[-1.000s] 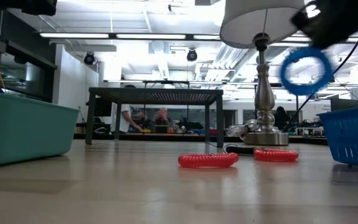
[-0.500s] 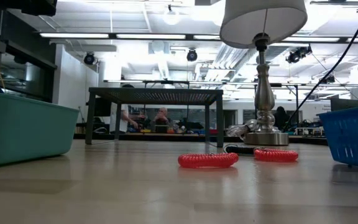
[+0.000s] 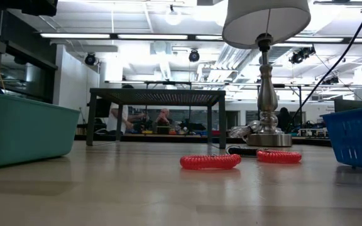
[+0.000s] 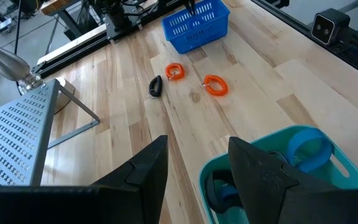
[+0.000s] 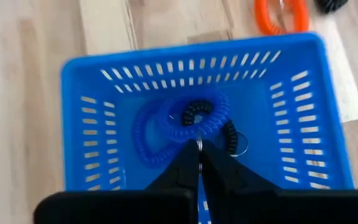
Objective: Pick & Place Office Desk Supplies
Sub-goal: Put the blue spring keychain into the blue bin, then put the black spring keychain into the blue bin
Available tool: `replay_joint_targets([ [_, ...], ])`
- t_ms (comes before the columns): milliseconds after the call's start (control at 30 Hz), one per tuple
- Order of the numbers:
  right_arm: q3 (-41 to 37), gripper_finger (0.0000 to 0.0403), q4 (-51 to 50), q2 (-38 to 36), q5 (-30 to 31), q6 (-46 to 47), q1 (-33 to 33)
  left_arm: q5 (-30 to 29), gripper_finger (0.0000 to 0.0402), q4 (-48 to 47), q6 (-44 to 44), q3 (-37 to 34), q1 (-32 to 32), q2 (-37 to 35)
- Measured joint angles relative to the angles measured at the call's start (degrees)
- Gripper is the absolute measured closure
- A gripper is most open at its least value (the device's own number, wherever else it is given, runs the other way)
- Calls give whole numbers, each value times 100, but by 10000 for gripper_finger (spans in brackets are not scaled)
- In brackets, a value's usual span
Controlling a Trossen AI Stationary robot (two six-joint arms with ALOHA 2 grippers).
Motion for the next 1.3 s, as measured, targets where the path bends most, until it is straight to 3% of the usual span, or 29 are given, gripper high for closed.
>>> replay_joint_targets([
  [367, 0, 386, 3, 215, -174, -15, -190, 0, 240, 0, 0, 0, 0, 0],
  [867, 0, 310, -8, 215, -155, -33, -193, 0, 240, 0, 0, 0, 0, 0],
  [1133, 0, 307, -132, 175, -5, -26, -230, -1, 240, 0, 0, 0, 0, 0],
  [1300, 0, 308, -279, -232, 282, -276, -510, 0, 240, 2, 0, 0, -2, 0],
])
